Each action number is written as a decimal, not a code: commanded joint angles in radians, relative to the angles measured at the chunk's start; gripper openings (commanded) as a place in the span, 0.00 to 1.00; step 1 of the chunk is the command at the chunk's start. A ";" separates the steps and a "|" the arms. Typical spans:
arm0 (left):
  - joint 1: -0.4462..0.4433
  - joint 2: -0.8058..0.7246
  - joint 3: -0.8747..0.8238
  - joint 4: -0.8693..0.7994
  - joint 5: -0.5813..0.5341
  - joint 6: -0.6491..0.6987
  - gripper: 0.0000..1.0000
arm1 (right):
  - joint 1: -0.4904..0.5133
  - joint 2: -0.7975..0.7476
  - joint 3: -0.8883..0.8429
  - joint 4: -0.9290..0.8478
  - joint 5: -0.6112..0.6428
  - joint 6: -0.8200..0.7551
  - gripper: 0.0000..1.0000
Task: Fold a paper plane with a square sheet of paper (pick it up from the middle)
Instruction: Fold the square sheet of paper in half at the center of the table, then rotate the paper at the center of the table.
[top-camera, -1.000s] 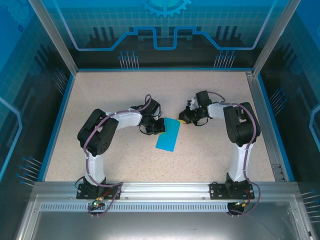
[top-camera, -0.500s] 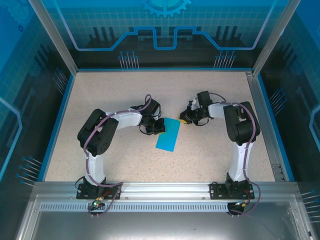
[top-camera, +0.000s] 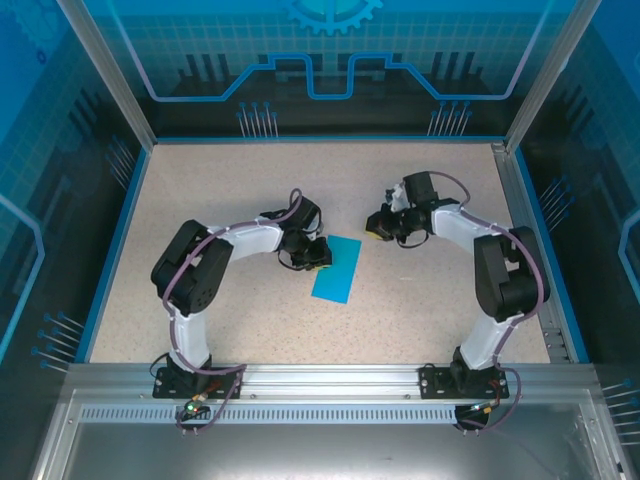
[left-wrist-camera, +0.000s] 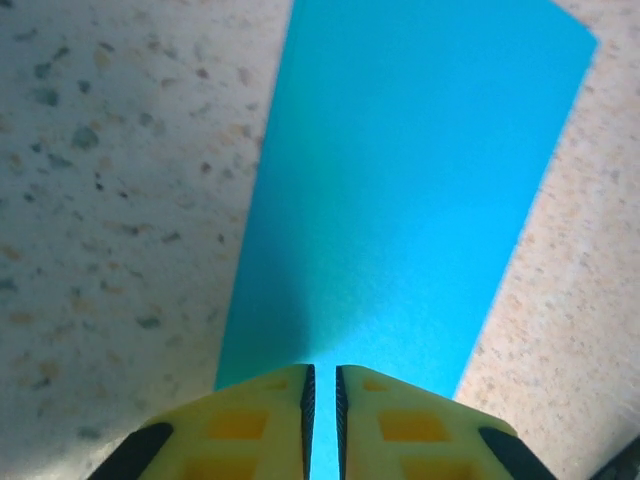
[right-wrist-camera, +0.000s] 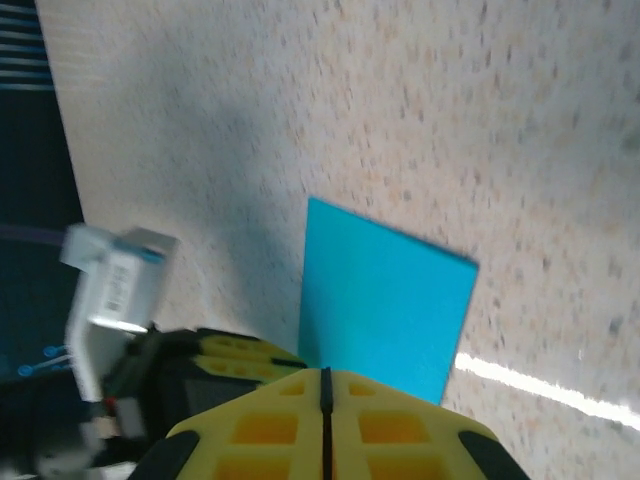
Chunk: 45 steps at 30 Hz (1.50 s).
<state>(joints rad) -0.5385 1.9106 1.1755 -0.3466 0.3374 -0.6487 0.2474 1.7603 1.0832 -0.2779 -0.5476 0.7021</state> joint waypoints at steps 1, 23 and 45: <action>-0.005 -0.120 -0.004 -0.037 -0.019 0.012 0.24 | 0.054 -0.028 -0.091 -0.041 0.060 -0.003 0.13; 0.048 -0.346 -0.184 -0.107 -0.332 -0.075 0.32 | 0.433 0.007 -0.090 -0.062 0.147 0.007 0.15; 0.088 -0.428 -0.229 -0.138 -0.469 -0.109 0.33 | 0.489 0.116 -0.005 -0.219 0.262 -0.095 0.16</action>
<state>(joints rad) -0.4633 1.5078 0.9577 -0.4606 -0.1081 -0.7609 0.7177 1.8984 1.1191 -0.4110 -0.3130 0.6464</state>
